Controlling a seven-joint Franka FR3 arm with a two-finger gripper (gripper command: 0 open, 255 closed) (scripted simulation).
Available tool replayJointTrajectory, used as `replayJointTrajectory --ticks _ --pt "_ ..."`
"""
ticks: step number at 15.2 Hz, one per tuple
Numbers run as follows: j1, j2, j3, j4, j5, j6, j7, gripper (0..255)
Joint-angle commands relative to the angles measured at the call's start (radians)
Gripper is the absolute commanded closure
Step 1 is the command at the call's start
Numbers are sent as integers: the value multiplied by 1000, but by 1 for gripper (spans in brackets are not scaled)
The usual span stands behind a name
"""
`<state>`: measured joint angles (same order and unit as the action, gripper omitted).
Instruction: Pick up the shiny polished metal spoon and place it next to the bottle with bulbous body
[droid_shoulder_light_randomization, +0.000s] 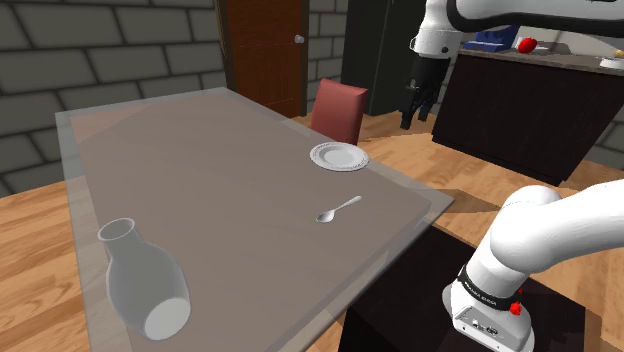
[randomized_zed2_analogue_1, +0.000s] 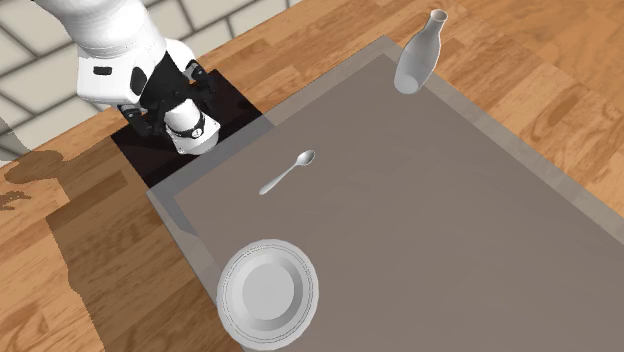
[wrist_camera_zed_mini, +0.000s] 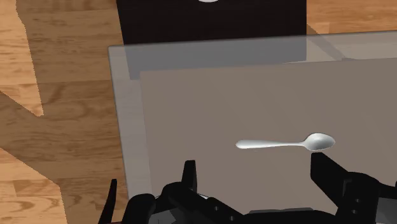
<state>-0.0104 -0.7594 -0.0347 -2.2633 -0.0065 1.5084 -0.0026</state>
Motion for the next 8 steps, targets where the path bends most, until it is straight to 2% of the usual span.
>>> replayJointTrajectory --ticks 1,8 --pt "0 0 0 0 0 0 0 0" --pt "30 19 116 -166 57 228 128 0"
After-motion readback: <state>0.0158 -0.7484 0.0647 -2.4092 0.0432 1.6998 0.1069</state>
